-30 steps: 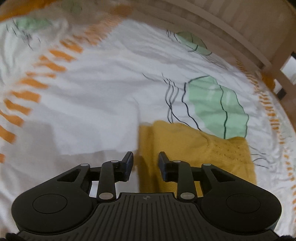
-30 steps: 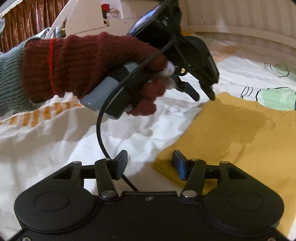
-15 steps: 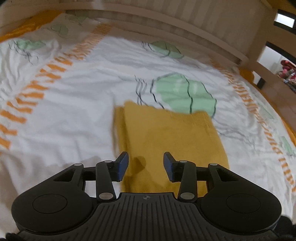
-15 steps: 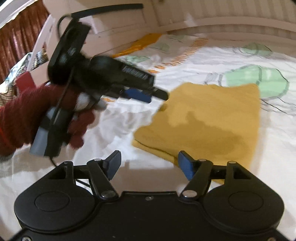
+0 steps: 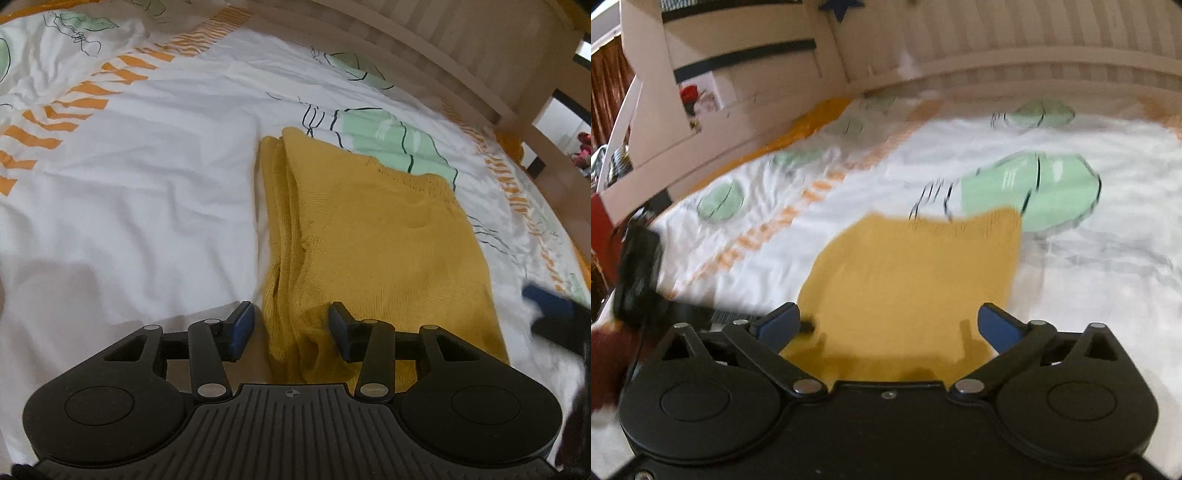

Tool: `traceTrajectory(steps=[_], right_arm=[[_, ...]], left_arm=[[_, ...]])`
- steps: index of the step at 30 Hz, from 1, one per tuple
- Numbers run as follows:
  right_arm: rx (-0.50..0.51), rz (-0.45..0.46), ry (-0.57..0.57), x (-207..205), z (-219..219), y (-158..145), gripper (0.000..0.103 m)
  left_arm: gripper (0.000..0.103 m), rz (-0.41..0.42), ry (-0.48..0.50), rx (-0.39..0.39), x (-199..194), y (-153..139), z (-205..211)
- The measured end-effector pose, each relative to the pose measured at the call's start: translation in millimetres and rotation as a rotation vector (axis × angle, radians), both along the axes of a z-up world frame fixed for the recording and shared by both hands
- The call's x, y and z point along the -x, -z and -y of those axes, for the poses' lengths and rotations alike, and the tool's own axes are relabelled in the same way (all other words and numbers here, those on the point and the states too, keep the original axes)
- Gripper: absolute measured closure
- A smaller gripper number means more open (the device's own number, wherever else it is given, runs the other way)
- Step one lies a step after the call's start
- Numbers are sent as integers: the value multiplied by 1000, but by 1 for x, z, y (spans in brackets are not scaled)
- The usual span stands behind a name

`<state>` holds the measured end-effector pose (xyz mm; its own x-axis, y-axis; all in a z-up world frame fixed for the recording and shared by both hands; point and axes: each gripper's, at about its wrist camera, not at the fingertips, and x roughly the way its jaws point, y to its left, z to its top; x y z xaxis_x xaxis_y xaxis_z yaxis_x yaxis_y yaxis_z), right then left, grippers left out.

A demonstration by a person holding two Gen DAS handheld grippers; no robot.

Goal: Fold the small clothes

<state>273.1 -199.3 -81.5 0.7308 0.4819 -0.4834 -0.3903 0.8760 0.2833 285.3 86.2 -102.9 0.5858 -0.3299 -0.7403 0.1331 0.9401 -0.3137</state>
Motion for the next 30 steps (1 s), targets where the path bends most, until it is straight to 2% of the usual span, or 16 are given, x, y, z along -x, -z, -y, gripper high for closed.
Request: traceTrajectory(steps=[6,9,13,16,21,26,30], right_arm=[[-22,33,9,-46,-2,0,0],[-36,-15,3,-72,-4,11,0],[-33,-129,17,-114,-7,34,0],[-3,-144,15,-131,-11,41,0],[34,-137,11,-133,-18,34,0],[-48,-105,46,-114,6,23,0],[-95,-141,87,-101,34,25,0]], left_arm=[[59,-3,-3,4,2,1,-1],[59,-5,-5,0,2,1,1],[58,-7,-4,-2,2,0,1],[57,-11,-7,8,1,0,0],[55,-18,-9,10,0,-1,1],[54,-27,-9,13,2,-2,1],[53,-40,-13,26,3,-2,-1]])
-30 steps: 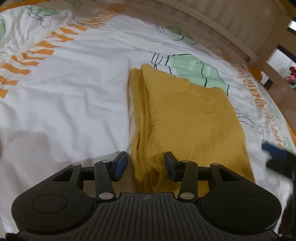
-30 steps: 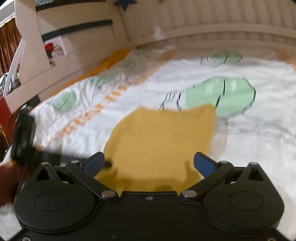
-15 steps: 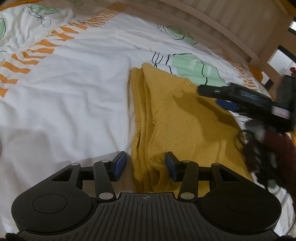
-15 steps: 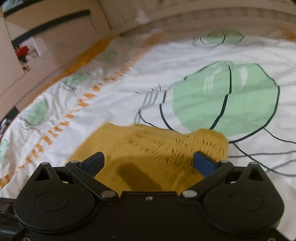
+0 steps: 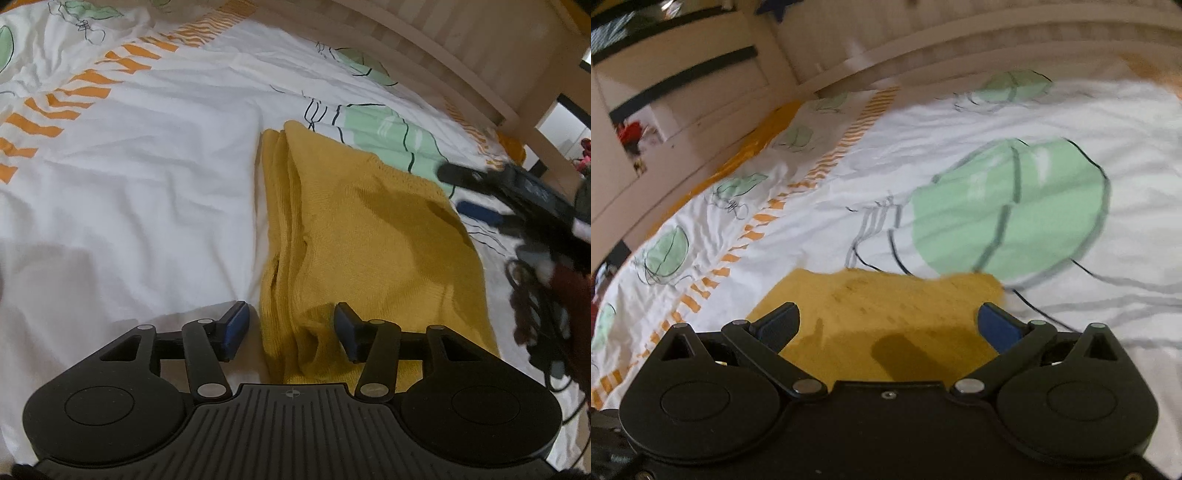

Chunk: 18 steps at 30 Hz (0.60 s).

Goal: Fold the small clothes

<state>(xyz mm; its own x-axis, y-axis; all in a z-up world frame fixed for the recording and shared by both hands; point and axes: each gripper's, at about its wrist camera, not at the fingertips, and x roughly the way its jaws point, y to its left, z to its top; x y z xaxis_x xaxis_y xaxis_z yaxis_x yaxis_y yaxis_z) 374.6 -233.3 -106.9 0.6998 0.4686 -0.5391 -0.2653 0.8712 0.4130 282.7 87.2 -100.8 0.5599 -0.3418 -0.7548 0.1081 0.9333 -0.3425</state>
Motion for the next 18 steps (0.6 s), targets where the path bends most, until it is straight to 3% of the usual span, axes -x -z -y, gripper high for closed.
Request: traceTrajectory(steps=[7,14,18], right_arm=[[-100,-121,41,7,36,25,0],[-186,-132,-30,6,37,36,0],[-222,-141,-52,2,33,39,0]], left_arm=[[39,-39,-9,97,-3,1,-5],[39,-85,5,176,2,2,-8],[39,-95,0,169,1,2,-6]])
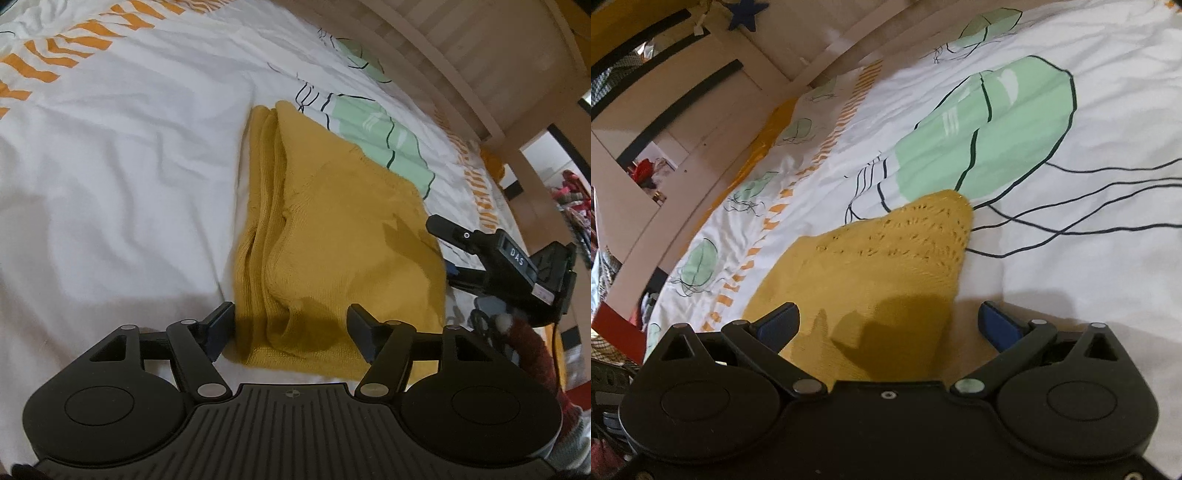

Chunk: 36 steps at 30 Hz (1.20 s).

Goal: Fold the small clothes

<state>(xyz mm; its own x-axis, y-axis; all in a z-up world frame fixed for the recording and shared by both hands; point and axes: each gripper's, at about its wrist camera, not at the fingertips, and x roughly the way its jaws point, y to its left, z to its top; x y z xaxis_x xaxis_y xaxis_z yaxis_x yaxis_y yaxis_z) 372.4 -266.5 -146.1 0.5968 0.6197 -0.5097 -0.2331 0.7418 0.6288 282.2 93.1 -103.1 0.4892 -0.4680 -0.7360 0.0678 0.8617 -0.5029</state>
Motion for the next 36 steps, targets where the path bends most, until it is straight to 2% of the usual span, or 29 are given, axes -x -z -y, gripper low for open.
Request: traceTrajectory(steps=[4,13,18,22,24,26,28,29,31,32,33,34,36], right_arm=[[-21,2,-10,-3,-2,3,0],[-27,11,-65,-23,-22,5,0],[-22,9,-64,-34,-33,5,0],[53,9,-74,-32,-44,0,0],[53,17,-81,-28,-42,1,0],[5,24,-82,-23,-31,5,0],[-65,18,-68,-21,-19,8,0],[-103,13,-62,-20,-14,10,1],[-156,8,-41,-19,-5,11,16],[-151,-4,-31,-19,-4,11,45],[-114,-25,-10,-19,-4,10,59],[-102,-32,-4,-18,-3,9,59],[-109,-30,14,-11,-1,2,61]], left_arm=[[34,5,8,13,-2,2,2],[34,-32,23,214,-24,18,7],[34,-25,47,233,-28,21,17],[34,-18,57,223,-28,21,19],[35,-23,52,243,-27,22,16],[43,-35,34,269,-28,23,11],[59,-46,20,273,-28,25,7],[64,-50,16,271,-28,26,5],[82,-61,9,283,-29,29,3],[85,-79,12,316,-30,32,2],[85,-95,17,354,-30,34,2],[85,-104,23,382,-31,35,3],[85,-103,46,387,-28,32,8]])
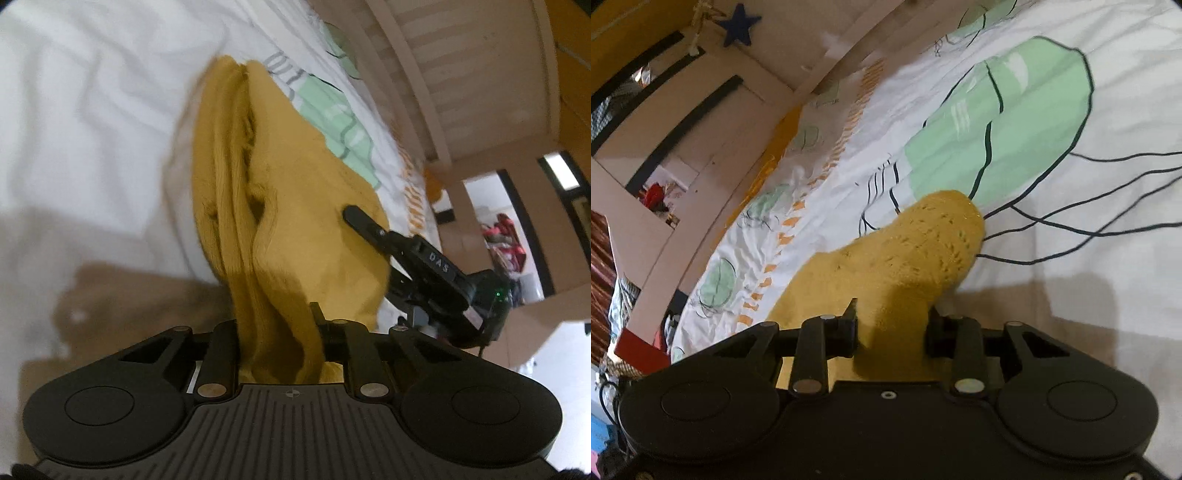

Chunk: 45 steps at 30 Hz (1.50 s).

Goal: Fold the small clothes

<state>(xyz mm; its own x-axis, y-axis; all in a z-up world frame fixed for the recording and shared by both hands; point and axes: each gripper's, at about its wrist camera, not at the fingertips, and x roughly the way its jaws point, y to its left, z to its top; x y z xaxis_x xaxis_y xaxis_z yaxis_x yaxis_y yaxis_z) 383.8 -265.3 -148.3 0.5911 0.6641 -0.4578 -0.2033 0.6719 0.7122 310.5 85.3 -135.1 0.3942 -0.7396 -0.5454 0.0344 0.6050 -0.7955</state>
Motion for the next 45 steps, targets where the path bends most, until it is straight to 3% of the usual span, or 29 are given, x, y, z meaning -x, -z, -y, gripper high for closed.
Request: traceTrajectory(steps=[2,11,18,21,25,37,41,45], right_arm=[[-5,-6,26,11,2,-11,62],[34,-38,28,99,4,-52,63],[55,-126,-11,163,17,-55,62],[114,-147,-3,177,17,-47,58],[202,-114,73,191,17,-43,41],[404,85,198,229,10,-58,32],[576,48,203,216,0,-38,29],[568,28,221,211,5,-23,22]], left_arm=[[85,13,19,-14,7,-7,5],[85,-11,82,81,69,-25,21],[85,-58,149,113,135,-20,37],[85,-75,140,44,148,-10,37],[81,-90,99,-150,151,4,32],[79,25,100,-320,169,-4,41],[79,58,100,-344,174,-4,44],[79,86,98,-352,181,-3,42]])
